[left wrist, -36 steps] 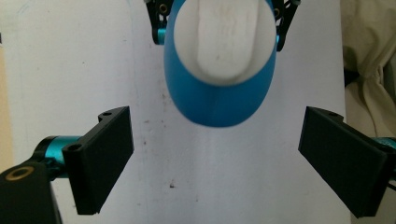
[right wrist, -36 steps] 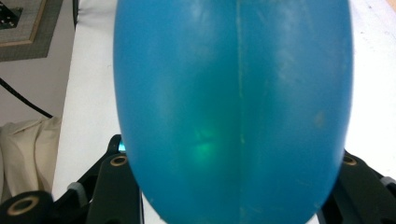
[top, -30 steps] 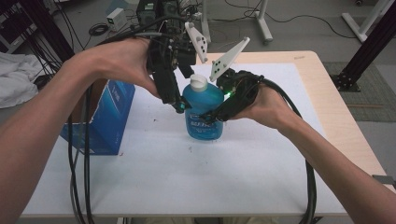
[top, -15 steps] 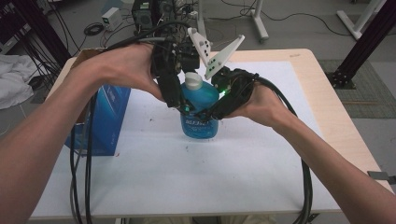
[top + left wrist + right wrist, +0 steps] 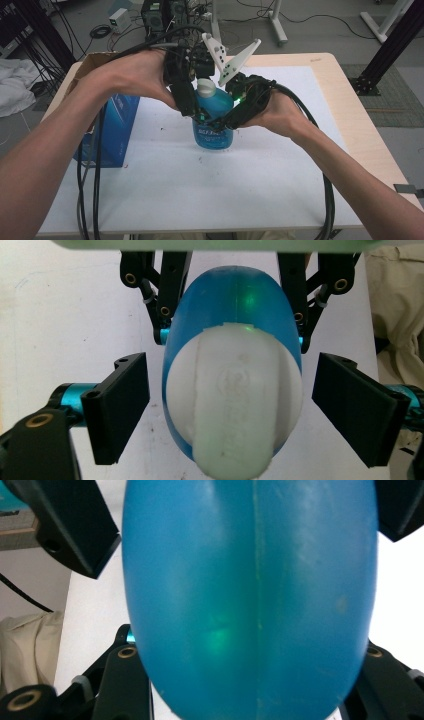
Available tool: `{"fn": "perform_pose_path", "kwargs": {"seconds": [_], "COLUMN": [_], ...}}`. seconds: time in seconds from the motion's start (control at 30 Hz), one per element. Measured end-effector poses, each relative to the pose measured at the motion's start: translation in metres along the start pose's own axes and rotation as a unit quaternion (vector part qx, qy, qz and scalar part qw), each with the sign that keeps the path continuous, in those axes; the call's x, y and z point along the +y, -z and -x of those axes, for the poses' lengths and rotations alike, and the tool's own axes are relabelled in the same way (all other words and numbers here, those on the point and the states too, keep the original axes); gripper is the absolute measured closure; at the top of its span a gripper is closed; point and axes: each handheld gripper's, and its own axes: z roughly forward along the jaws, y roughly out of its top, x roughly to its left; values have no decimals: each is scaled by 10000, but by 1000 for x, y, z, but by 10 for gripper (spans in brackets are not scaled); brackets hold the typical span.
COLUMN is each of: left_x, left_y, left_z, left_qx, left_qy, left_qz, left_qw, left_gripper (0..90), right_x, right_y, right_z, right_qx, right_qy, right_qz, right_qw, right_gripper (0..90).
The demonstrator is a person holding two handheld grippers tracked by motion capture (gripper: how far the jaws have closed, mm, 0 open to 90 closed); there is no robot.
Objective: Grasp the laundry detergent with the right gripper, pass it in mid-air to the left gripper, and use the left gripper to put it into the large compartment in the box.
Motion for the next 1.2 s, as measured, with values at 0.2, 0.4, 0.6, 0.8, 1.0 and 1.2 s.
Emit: {"fn": "perform_pose_path", "kwargs": {"seconds": [0.2, 0.4, 0.6, 0.8, 1.0, 1.2], "left_x": [0, 1, 1, 2, 1, 2], "left_y": [1, 0, 0, -1, -1, -3], "left_z": [0, 1, 0, 1, 1, 1], "left_qx": [-21, 2, -4, 31, 40, 42], "left_qy": [9, -23, -10, -52, -32, -74], "left_qz": [26, 27, 29, 18, -2, -31], "left_qw": [10000, 10000, 10000, 10000, 10000, 10000], "left_gripper": [188, 209, 233, 252, 260, 279], "right_x": [0, 0, -1, -1, -1, -1], "right_y": [0, 1, 0, -1, -1, -2], "right_z": [0, 0, -1, -1, -2, -2], "right_qx": [-9, -9, -9, -14, 22, 6], "right_qy": [-28, -46, -51, -54, -75, -67], "right_qz": [-19, -17, -24, -33, -21, -29], "right_qw": [10000, 10000, 10000, 10000, 10000, 10000], "right_gripper": [461, 460, 460, 460, 459, 460]}}
